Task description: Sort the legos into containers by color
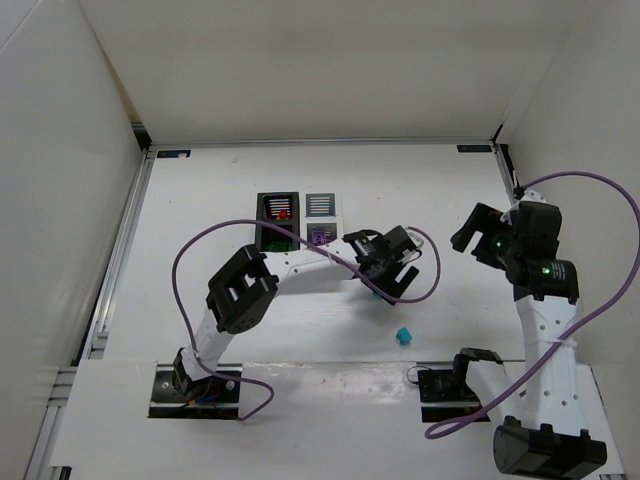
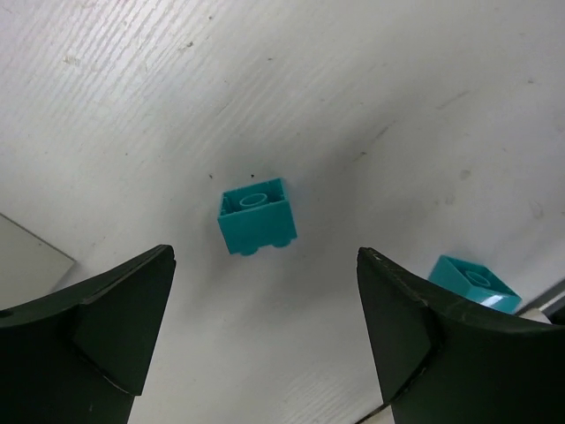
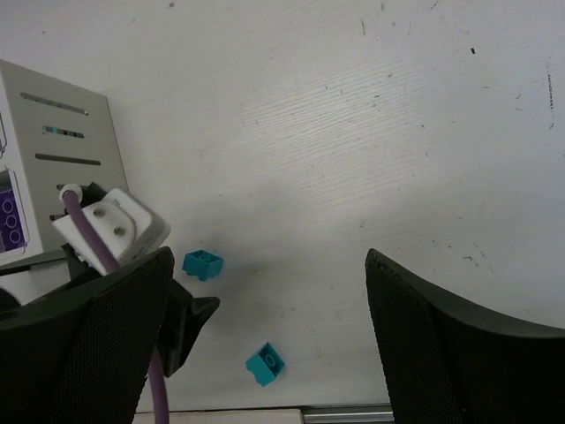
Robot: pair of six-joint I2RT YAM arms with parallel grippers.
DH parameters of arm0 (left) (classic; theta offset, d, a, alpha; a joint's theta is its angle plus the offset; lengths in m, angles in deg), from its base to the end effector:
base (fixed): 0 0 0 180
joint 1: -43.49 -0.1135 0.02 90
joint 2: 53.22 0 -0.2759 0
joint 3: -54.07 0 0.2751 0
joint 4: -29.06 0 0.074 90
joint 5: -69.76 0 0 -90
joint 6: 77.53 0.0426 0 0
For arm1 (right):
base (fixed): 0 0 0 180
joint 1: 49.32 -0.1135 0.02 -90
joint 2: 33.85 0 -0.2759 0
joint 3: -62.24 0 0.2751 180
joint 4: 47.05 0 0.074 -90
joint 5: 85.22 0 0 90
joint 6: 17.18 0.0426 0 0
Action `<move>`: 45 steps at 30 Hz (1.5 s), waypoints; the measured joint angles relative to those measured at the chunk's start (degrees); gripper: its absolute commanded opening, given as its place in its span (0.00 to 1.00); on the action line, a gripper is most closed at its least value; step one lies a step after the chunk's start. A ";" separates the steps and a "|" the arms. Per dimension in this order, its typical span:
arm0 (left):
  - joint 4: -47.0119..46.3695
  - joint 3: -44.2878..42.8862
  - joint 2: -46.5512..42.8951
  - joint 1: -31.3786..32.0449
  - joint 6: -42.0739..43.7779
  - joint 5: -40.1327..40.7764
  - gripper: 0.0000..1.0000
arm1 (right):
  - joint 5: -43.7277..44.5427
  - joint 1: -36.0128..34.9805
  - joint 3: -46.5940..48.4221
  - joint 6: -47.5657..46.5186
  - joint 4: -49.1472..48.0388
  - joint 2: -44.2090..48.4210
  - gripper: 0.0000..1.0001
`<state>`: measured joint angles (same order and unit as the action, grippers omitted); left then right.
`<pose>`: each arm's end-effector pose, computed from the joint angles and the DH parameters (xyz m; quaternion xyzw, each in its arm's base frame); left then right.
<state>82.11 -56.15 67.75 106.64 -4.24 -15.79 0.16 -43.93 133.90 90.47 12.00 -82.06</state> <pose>0.2214 -0.4300 0.1942 0.3756 0.8979 -0.1164 0.1979 0.1827 -0.0138 0.3609 0.1594 0.8745 0.0844 0.4503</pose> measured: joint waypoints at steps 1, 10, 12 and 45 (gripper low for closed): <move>-0.24 0.00 0.55 -0.02 -0.42 0.31 0.93 | 0.11 -0.26 0.00 0.02 0.00 0.02 0.90; -2.32 0.74 2.25 -0.26 -3.34 2.99 0.87 | 2.36 -2.19 0.00 0.11 0.15 0.61 0.90; -3.06 0.76 2.75 -0.26 -3.89 3.54 0.83 | 2.80 -2.25 -0.02 0.11 0.15 0.61 0.90; -2.36 1.70 2.45 2.27 -7.63 15.78 0.39 | 9.38 -8.63 -0.76 0.07 0.96 1.05 0.90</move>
<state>79.75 -54.44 70.20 108.92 -11.87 -0.01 9.53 -52.57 133.14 90.53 12.96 -81.01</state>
